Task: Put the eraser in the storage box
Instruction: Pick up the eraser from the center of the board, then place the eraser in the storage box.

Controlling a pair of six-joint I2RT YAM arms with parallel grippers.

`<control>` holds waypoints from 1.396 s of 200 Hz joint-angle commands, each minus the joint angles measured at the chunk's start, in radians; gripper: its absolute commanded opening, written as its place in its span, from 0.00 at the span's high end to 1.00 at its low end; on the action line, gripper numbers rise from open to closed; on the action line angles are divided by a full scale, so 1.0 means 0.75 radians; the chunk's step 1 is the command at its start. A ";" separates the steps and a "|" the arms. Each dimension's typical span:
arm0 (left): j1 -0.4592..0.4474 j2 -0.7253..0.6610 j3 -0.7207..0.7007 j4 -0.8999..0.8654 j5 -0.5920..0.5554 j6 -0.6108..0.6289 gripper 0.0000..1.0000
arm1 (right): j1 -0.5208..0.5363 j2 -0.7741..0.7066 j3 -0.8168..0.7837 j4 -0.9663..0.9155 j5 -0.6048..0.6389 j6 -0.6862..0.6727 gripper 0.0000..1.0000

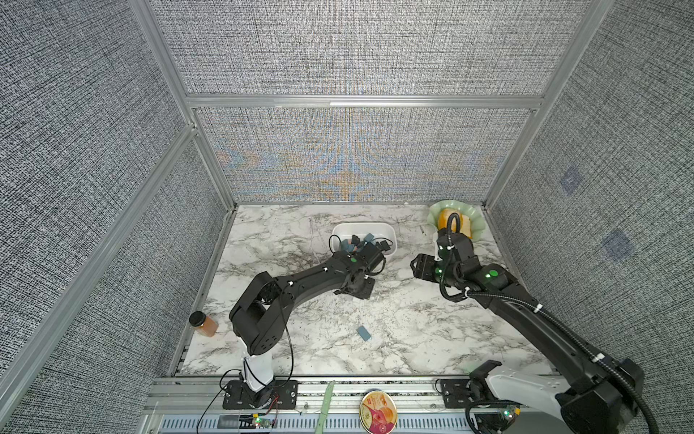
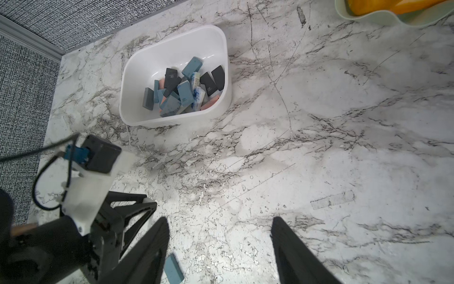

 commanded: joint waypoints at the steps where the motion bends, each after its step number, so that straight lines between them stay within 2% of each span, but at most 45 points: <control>1: 0.044 0.027 0.098 -0.078 -0.011 0.063 0.74 | -0.011 -0.011 -0.002 -0.002 0.028 -0.011 0.31; 44: 0.139 0.183 0.480 -0.216 -0.018 0.155 0.74 | -0.044 -0.019 -0.003 0.000 0.004 -0.016 0.31; 87: 0.219 0.466 0.932 -0.374 -0.012 0.222 0.74 | -0.057 -0.003 -0.010 0.014 -0.048 -0.006 0.31; 114: 0.264 0.598 1.113 -0.410 0.016 0.237 0.74 | -0.057 0.005 -0.029 0.014 -0.068 0.006 0.31; 179: 0.320 0.701 1.123 -0.227 0.057 0.201 0.73 | -0.057 -0.015 -0.068 0.004 -0.082 0.017 0.31; 233: 0.346 0.698 1.093 -0.137 0.090 0.157 0.52 | -0.055 -0.008 -0.050 -0.014 -0.117 -0.013 0.31; 279: 0.354 0.569 0.995 -0.071 0.066 0.131 0.46 | 0.017 0.010 -0.020 -0.041 -0.127 -0.126 0.31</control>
